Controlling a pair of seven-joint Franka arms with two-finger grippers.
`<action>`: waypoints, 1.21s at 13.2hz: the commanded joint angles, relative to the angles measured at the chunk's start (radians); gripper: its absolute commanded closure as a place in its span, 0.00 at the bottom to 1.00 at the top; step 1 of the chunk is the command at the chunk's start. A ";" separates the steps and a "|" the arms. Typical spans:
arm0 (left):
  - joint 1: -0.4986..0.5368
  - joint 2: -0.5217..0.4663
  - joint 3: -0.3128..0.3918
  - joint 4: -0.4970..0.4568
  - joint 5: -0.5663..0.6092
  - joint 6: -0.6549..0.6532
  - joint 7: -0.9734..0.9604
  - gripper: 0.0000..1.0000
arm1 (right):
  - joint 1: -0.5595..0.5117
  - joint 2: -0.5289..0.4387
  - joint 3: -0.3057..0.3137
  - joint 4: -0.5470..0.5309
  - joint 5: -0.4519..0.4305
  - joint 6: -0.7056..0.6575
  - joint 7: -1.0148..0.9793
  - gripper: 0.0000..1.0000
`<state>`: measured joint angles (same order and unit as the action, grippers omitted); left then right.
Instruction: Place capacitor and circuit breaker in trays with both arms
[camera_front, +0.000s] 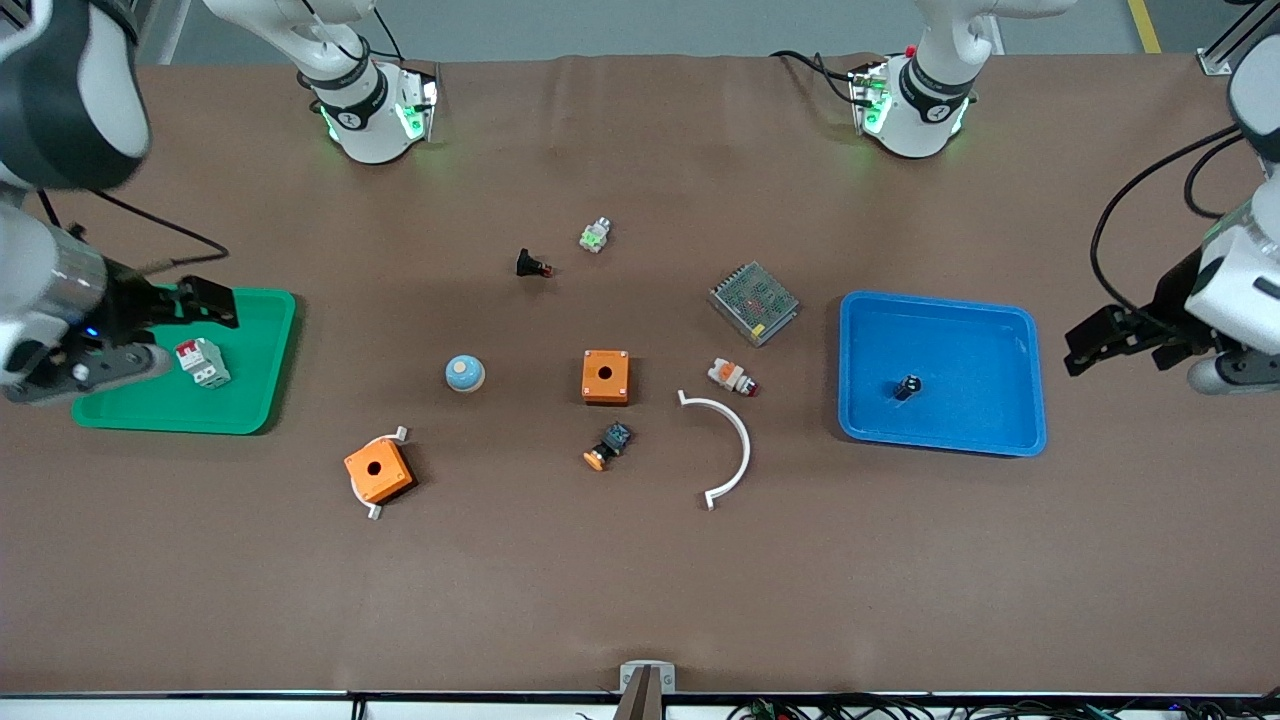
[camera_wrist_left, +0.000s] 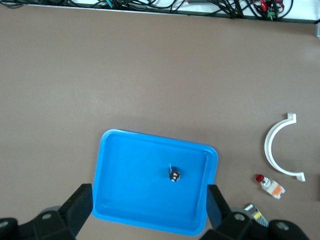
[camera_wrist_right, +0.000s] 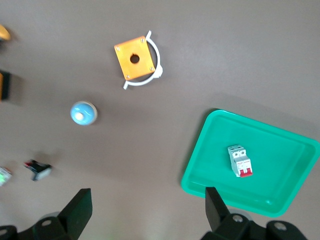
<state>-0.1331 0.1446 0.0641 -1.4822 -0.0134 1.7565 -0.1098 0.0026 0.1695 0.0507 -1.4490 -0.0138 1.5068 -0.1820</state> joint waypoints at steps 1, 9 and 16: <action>-0.005 0.006 -0.006 0.043 0.016 -0.054 0.121 0.00 | -0.009 -0.126 0.000 -0.066 0.034 -0.008 0.093 0.00; 0.001 0.003 -0.001 0.066 0.003 -0.054 0.171 0.00 | -0.065 -0.352 -0.006 -0.355 0.034 0.124 0.127 0.00; 0.003 -0.014 -0.001 0.059 0.012 -0.100 0.164 0.00 | -0.102 -0.346 -0.011 -0.337 0.035 0.101 0.127 0.00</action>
<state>-0.1309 0.1369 0.0641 -1.4367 -0.0134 1.6831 0.0545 -0.0898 -0.1569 0.0351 -1.7755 -0.0034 1.6190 -0.0646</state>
